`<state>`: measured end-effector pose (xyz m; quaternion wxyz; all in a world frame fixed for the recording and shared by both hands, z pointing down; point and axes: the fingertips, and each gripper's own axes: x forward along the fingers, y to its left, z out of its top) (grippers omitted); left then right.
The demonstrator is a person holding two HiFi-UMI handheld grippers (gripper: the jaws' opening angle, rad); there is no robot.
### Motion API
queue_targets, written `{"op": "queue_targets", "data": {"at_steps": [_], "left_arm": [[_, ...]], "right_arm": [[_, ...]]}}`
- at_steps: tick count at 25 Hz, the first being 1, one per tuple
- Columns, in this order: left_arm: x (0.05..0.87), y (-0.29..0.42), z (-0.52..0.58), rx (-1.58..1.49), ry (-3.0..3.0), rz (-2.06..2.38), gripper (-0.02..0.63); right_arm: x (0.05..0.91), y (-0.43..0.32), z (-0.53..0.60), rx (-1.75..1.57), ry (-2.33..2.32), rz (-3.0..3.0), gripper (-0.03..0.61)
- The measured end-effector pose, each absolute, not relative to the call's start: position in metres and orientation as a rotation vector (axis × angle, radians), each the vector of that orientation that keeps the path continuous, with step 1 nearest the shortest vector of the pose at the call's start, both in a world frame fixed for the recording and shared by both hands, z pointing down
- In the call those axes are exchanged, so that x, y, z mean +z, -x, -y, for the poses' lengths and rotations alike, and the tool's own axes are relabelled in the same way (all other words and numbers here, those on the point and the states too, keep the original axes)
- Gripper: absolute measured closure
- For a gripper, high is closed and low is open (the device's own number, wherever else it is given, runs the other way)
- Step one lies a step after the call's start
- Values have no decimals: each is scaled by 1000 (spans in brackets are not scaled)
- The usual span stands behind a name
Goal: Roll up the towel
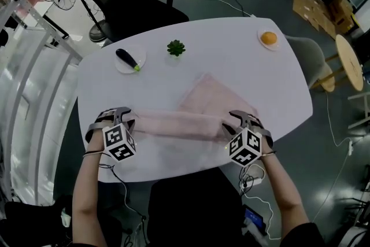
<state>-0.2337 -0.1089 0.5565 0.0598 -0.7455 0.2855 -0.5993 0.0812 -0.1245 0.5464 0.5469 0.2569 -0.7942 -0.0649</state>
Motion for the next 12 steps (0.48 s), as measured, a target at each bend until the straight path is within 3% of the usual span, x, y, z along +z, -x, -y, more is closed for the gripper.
{"op": "queue_targets", "data": {"at_steps": [12], "left_arm": [[570,193,62,-1753,2320,-667,443]], "right_arm": [[555,-98,60,-146,-613,1849,383]]}}
